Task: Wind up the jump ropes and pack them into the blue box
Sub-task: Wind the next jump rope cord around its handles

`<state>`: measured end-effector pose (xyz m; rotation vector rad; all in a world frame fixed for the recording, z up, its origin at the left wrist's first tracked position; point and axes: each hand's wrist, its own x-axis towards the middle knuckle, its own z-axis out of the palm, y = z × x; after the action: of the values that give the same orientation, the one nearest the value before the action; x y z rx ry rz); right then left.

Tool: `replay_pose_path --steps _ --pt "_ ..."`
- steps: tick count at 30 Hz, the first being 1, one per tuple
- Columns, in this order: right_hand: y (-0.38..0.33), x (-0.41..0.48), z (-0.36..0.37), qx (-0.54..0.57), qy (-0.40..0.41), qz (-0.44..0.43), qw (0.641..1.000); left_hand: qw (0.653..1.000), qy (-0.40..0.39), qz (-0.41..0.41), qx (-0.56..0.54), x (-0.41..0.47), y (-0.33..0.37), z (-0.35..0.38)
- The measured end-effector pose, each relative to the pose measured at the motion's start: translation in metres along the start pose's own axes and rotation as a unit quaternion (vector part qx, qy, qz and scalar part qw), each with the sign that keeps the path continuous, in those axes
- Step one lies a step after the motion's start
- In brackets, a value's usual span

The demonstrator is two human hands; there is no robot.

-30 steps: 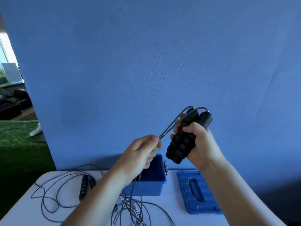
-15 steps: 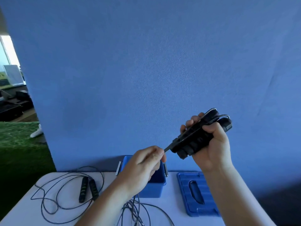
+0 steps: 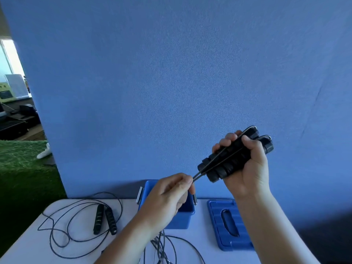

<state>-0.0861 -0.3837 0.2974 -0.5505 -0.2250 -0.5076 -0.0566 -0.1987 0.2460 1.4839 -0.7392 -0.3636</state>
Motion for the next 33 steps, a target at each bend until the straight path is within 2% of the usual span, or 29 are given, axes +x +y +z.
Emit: replay_pose_path --steps 8,15,18,22,26,29,33 --pt "0.005 -0.006 0.012 0.054 -0.003 -0.004 0.999 0.993 -0.052 -0.014 -0.103 0.0 -0.013 0.014" --pt "0.018 -0.016 0.02 0.118 -0.001 0.037 0.992 0.976 -0.143 -0.048 -0.159 0.007 -0.029 0.027" --pt "0.02 -0.019 0.023 0.135 0.005 0.049 0.99 0.984 -0.146 -0.05 -0.088 0.013 -0.029 0.024" --pt "0.027 -0.027 0.019 0.124 0.004 0.063 0.99 0.993 -0.082 -0.077 0.035 0.032 -0.023 0.004" --pt "0.031 -0.034 0.008 0.059 0.028 0.066 0.996 0.986 -0.057 -0.075 0.135 0.047 -0.01 -0.019" --pt "0.038 -0.038 -0.003 -0.005 0.044 0.068 0.997 0.988 -0.031 -0.078 0.131 0.053 0.004 -0.025" --pt "0.05 -0.033 -0.021 -0.059 0.112 0.029 0.992 0.986 0.018 -0.072 0.152 0.056 0.02 -0.02"
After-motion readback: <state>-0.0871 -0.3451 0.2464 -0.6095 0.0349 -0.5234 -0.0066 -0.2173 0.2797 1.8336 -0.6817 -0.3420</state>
